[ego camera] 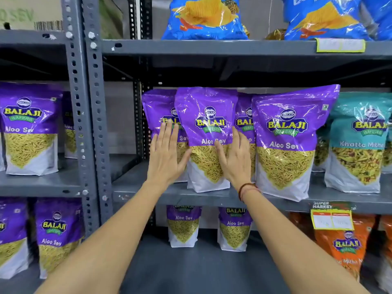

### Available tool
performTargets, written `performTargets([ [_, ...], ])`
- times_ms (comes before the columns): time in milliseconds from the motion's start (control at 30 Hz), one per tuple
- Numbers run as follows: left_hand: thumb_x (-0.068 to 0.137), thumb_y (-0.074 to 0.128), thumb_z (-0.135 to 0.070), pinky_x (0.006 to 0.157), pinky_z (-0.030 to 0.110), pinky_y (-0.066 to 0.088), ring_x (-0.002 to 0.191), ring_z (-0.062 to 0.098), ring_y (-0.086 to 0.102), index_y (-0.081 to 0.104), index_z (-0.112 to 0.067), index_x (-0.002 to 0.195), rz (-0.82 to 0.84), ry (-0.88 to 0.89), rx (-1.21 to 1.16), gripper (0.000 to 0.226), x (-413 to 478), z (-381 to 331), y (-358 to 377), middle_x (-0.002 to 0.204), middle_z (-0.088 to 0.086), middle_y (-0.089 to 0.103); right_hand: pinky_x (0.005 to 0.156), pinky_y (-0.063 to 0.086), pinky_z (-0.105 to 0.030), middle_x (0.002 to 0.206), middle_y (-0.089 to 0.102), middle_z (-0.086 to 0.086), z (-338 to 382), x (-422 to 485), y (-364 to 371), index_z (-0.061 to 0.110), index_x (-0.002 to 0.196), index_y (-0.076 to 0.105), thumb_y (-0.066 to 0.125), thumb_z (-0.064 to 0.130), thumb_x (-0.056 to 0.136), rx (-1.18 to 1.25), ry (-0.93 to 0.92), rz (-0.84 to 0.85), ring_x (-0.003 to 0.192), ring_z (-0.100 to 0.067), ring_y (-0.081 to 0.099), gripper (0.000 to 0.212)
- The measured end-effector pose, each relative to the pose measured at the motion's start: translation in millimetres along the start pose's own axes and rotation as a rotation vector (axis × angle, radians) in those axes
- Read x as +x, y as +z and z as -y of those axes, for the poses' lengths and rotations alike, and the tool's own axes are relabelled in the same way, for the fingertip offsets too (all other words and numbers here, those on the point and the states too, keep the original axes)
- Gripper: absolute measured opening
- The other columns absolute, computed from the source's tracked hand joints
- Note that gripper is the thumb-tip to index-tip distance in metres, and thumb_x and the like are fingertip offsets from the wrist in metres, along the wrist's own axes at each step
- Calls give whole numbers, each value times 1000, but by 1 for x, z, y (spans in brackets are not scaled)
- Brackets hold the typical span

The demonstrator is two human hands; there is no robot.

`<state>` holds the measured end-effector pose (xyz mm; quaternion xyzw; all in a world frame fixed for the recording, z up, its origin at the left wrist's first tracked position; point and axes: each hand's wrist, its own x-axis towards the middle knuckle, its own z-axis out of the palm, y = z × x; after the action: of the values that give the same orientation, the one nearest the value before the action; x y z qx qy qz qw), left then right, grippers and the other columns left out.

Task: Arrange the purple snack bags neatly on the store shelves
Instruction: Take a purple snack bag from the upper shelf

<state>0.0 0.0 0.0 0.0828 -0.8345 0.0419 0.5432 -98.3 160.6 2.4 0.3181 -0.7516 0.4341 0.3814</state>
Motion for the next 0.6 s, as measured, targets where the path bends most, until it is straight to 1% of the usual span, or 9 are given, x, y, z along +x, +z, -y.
performTargets([
  [100,89,27,-59,110,48,31,141,30,26,12,-9,147,74,-93,-166,78,-25,-4,5,155,16,24,107,32,-45,139,43,-25,-7,-20,7,6,143,31,38,60,90,111,163,27,132,-38,37,76],
  [167,88,32,-59,103,46,39,140,26,29,5,-15,148,147,-153,-322,78,-45,-9,10,157,10,20,105,34,-44,139,43,-22,-9,-32,11,8,144,30,43,53,93,166,238,72,131,-36,38,69],
  [233,88,38,-58,100,43,40,140,20,28,3,-19,148,216,-231,-440,80,-53,-12,14,159,2,14,103,35,-43,137,45,-22,-11,-36,14,7,142,33,43,51,94,221,309,103,127,-36,43,66],
  [267,86,39,-60,103,43,39,140,19,28,5,-19,148,270,-265,-488,82,-56,-11,17,159,1,15,100,37,-43,134,48,-21,-12,-36,16,6,138,38,43,53,93,244,348,115,123,-36,46,65],
  [300,84,38,-64,105,45,39,139,20,31,9,-19,148,314,-285,-499,84,-59,-11,21,157,3,21,97,39,-43,129,52,-21,-12,-37,18,6,134,43,42,57,91,266,377,115,118,-36,50,67],
  [400,75,43,-74,96,48,47,123,21,52,25,-26,142,445,-310,-535,84,-61,-10,29,142,3,48,90,46,-44,114,63,-19,-10,-41,20,8,124,50,38,74,82,333,432,109,106,-35,58,79],
  [467,71,55,-70,93,46,50,117,20,56,30,-30,138,474,-344,-589,82,-57,-13,27,135,0,55,93,47,-44,109,66,-16,-9,-40,20,9,120,54,38,82,71,379,461,93,105,-33,59,88],
  [533,65,66,-63,93,44,50,115,20,57,36,-27,135,469,-373,-640,85,-56,-16,26,132,-1,57,99,44,-47,115,65,-14,-6,-42,16,11,121,55,44,87,63,416,497,93,111,-31,58,97],
  [600,60,71,-61,96,43,49,117,20,56,39,-23,134,448,-400,-679,89,-56,-15,25,133,-1,57,106,40,-49,127,59,-11,-2,-46,10,12,128,52,53,85,61,426,481,93,121,-27,53,99],
])
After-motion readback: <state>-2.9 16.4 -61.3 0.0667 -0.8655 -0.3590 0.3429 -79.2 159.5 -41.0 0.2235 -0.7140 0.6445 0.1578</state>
